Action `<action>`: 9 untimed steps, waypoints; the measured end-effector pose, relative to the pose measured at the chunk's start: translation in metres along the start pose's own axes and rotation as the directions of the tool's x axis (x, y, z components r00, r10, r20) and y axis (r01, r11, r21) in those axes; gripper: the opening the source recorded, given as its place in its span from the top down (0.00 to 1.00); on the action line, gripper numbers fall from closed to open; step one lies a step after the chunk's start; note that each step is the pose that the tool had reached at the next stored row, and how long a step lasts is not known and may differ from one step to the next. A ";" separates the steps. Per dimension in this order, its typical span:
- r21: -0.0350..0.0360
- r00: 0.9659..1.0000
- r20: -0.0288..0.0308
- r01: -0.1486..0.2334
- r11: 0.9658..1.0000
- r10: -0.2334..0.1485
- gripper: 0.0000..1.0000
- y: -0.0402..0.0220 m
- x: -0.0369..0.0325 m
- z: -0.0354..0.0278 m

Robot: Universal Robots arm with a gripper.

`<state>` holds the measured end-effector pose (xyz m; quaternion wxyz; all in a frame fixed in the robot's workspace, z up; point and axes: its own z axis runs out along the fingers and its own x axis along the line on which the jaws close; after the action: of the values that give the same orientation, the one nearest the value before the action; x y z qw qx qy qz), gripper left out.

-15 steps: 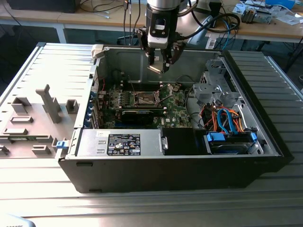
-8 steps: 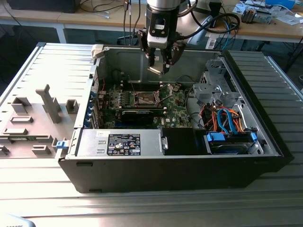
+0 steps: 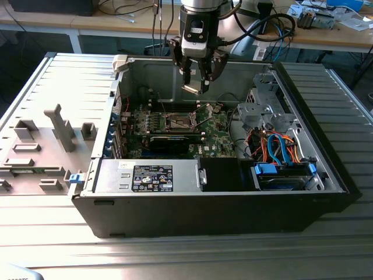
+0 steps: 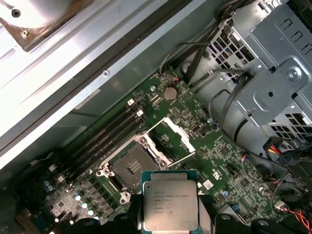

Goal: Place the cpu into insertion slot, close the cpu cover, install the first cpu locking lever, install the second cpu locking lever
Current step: 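Place the cpu into insertion slot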

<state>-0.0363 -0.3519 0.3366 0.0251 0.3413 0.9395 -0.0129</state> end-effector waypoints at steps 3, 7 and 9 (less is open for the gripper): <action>0.001 1.000 0.001 0.000 1.000 0.000 0.46 0.0002 0.0002 0.0003; 0.002 1.000 0.002 -0.002 1.000 0.002 0.46 0.0003 0.0003 0.0010; 0.002 1.000 0.002 -0.003 1.000 0.003 0.46 0.0003 0.0004 0.0013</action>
<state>-0.0363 -0.3515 0.3352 0.0256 0.3425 0.9391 -0.0144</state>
